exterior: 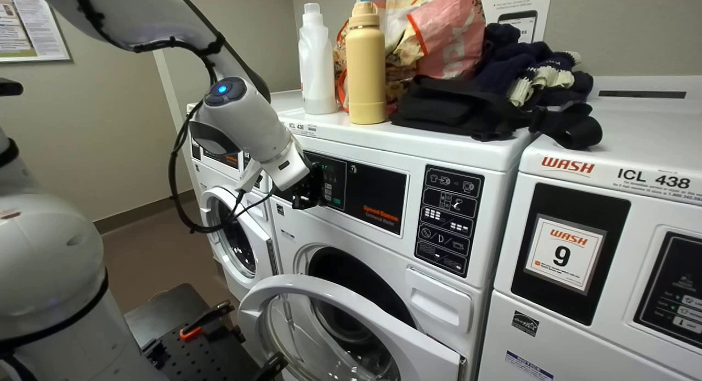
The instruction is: Press the button on the washing machine
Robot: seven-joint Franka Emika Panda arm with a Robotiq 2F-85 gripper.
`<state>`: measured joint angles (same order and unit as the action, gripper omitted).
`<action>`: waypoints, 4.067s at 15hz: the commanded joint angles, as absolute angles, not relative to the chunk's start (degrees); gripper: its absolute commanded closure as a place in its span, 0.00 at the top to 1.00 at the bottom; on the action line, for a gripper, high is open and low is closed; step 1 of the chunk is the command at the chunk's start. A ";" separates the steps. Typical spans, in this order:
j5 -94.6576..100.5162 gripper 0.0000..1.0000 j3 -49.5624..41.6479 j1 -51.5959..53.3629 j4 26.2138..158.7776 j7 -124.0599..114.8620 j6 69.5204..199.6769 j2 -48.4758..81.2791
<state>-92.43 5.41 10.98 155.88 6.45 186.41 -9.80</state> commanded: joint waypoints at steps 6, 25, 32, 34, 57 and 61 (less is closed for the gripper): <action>-93.24 0.00 6.35 11.59 160.70 6.96 189.63 -18.22; -92.85 0.00 2.12 10.94 156.30 10.67 178.06 -15.90; -96.42 0.00 -1.06 9.93 144.99 20.32 176.22 -0.62; -97.85 0.00 -0.51 10.15 145.28 21.65 178.37 -1.52; -98.51 0.00 1.29 12.14 157.55 21.32 178.70 -18.74; -98.02 0.00 1.54 12.43 161.83 20.13 179.43 -21.96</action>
<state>-97.18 1.13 11.85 157.99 20.95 178.80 -17.43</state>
